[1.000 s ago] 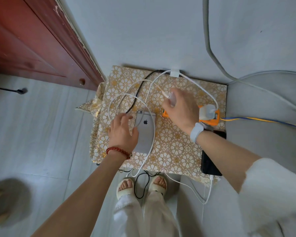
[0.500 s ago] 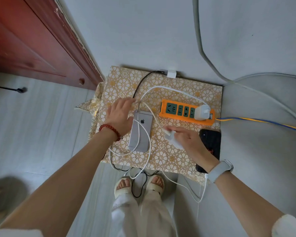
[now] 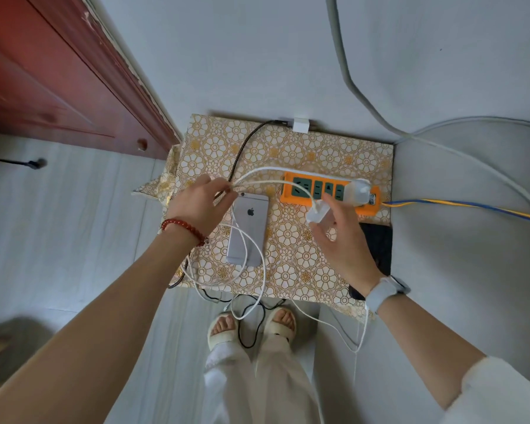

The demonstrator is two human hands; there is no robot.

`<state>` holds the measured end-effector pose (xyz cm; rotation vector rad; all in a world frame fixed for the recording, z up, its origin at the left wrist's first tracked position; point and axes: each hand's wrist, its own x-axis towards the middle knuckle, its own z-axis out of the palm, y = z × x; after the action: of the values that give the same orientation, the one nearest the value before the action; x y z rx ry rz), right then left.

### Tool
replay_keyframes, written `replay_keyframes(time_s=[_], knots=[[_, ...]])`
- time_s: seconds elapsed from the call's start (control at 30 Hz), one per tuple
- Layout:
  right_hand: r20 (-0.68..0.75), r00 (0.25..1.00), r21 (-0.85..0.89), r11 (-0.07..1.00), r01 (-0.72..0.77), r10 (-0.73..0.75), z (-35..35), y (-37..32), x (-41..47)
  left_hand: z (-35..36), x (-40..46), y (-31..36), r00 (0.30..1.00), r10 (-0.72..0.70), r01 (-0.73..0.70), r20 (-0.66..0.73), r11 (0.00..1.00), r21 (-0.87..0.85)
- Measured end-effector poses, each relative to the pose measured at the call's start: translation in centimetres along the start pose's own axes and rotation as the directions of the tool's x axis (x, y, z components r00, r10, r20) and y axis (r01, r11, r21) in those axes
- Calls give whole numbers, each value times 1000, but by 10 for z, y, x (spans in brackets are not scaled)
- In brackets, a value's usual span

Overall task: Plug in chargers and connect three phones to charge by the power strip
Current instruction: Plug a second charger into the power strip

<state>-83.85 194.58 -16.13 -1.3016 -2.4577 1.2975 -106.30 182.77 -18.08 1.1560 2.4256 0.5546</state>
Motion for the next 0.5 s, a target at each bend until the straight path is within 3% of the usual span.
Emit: replay_keyframes(time_s=[0.1, 0.17, 0.23, 0.3, 0.4, 0.5], knots=[[-67, 997, -76, 996, -41, 36, 10, -1, 6, -8, 5, 8, 987, -118, 139, 111, 968, -208], [-81, 991, -62, 992, -110, 105, 13, -1, 4, -16, 11, 13, 961, -158, 242, 227, 877, -416], [-64, 991, -139, 982, -124, 116, 14, 2, -3, -27, 11, 16, 951, -179, 295, 252, 773, -562], [-54, 993, -237, 965, -113, 103, 11, 2, -11, -36, 7, 20, 956, -159, 280, 247, 746, -604], [-295, 946, -183, 979, 86, -138, -6, -17, -15, -40, -5, 26, 969, -87, 199, 229, 826, -527], [-542, 761, -157, 932, 327, -358, -35, -47, 6, -44, -13, 35, 972, -24, 142, 234, 852, -504]])
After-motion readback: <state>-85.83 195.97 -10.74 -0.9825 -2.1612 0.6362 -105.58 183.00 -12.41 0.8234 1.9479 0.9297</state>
